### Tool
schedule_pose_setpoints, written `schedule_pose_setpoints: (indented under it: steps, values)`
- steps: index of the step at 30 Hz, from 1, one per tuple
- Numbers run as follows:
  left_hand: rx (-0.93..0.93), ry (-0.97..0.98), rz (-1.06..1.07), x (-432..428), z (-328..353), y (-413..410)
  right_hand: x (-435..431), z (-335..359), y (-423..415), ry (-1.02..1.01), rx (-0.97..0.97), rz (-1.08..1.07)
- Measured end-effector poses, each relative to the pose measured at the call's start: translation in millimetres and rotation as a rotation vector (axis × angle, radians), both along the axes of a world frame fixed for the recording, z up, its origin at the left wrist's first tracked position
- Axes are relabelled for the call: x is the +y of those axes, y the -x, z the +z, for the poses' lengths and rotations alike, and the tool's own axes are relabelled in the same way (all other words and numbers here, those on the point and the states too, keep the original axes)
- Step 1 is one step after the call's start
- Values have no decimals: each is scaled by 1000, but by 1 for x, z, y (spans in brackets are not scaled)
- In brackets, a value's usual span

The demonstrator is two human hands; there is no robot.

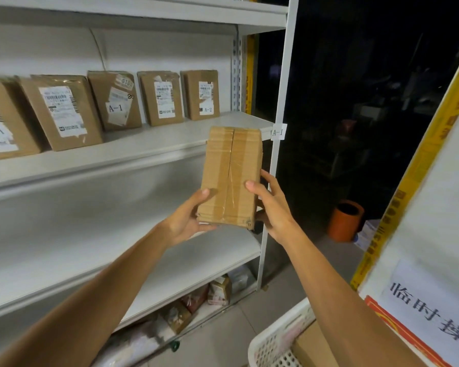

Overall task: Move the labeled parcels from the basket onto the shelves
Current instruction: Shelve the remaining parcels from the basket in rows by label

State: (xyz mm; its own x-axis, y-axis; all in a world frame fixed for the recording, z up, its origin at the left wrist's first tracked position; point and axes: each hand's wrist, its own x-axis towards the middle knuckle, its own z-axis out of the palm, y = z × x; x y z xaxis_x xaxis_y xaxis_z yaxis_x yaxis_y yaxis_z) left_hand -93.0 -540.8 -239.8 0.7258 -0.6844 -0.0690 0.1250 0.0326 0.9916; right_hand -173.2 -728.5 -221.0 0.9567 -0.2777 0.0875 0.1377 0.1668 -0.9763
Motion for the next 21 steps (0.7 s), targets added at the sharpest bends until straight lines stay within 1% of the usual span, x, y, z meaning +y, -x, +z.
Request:
schedule_pose_setpoints:
  steps: [3, 6, 8, 10, 13, 16, 19, 21]
  values:
    - [-110, -24, 63, -3, -3, -3, -3, -5, -2, 23, -13, 22]
    - [-234, -39, 232, -9, -2, -1, -5, -8, -2, 75, -34, 5]
    - [-287, -31, 353, -13, -7, -6, -4, -12, -6, 130, -42, -34]
    - [-327, -26, 411, -14, -10, -10, 1, -16, -13, 186, -45, -112]
    - [-454, -113, 456, -16, -16, -17, 12, -15, -19, 289, -31, -192]
    - [-644, -260, 553, -19, -13, -13, 21, -7, -21, 356, 60, -144]
    - [-764, -359, 538, -16, -16, -12, 27, -12, -26, 322, 103, -141]
    - [-750, -382, 493, -11, -16, -14, 25, -15, -26, 303, 102, -180]
